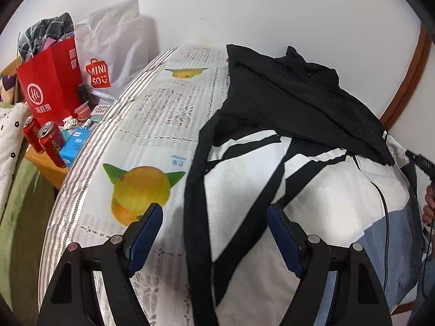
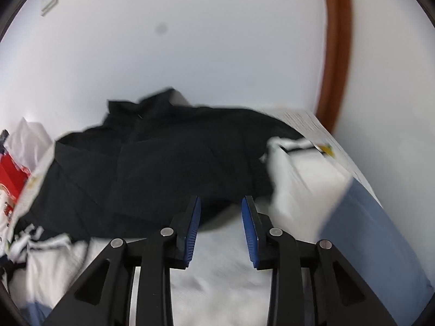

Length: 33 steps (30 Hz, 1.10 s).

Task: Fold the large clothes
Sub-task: 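Grasp the blue-grey sleeve cuff with the right gripper and lift it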

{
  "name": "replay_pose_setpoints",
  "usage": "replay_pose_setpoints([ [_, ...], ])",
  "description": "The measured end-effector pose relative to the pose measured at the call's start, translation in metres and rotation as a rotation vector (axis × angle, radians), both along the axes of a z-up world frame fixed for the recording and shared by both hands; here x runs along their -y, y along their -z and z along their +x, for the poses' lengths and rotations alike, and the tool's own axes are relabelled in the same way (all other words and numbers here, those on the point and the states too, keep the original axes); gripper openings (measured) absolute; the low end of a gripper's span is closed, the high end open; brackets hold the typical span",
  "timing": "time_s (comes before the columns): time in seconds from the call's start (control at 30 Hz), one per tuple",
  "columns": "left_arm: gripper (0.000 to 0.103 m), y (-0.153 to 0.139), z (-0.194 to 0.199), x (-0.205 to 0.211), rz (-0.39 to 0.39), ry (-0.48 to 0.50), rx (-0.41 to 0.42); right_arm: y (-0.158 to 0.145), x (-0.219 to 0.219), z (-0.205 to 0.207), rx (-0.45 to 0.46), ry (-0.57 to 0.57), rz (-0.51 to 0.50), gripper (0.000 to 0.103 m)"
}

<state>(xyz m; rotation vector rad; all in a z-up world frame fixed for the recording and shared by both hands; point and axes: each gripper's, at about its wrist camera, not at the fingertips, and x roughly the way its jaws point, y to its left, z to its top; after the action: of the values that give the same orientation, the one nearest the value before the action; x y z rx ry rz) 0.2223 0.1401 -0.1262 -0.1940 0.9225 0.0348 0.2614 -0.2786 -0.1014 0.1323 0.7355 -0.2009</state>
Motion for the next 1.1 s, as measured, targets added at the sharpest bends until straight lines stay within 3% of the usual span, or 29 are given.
replay_pose_setpoints([
  [0.23, 0.077, -0.018, -0.006, 0.018, 0.033, 0.033, 0.028, 0.012, 0.018, -0.041, -0.042, 0.038, -0.136, 0.041],
  [0.3, 0.077, -0.023, -0.007, 0.022, 0.043, 0.043, 0.036, 0.010, 0.019, -0.054, -0.042, 0.034, -0.138, 0.043],
  [0.37, 0.077, -0.028, -0.006, 0.027, 0.047, 0.050, 0.043, 0.009, 0.026, -0.075, -0.029, 0.045, -0.148, 0.052],
  [0.47, 0.077, -0.035, -0.006, 0.037, 0.043, 0.068, 0.052, 0.010, 0.042, -0.114, -0.021, 0.091, -0.143, 0.057],
  [0.57, 0.077, -0.042, -0.009, 0.051, 0.039, 0.100, 0.065, 0.018, 0.069, -0.155, -0.059, 0.165, -0.130, 0.058],
  [0.67, 0.078, -0.048, -0.012, 0.067, 0.050, 0.135, 0.082, 0.029, 0.095, -0.187, -0.104, 0.242, -0.128, 0.066],
  [0.77, 0.078, -0.052, -0.016, 0.081, 0.050, 0.157, 0.090, 0.044, 0.115, -0.215, -0.157, 0.260, -0.110, 0.067],
  [1.1, 0.078, -0.057, -0.030, 0.111, 0.073, 0.183, 0.092, 0.077, 0.128, -0.231, -0.196, 0.259, -0.156, 0.066],
])
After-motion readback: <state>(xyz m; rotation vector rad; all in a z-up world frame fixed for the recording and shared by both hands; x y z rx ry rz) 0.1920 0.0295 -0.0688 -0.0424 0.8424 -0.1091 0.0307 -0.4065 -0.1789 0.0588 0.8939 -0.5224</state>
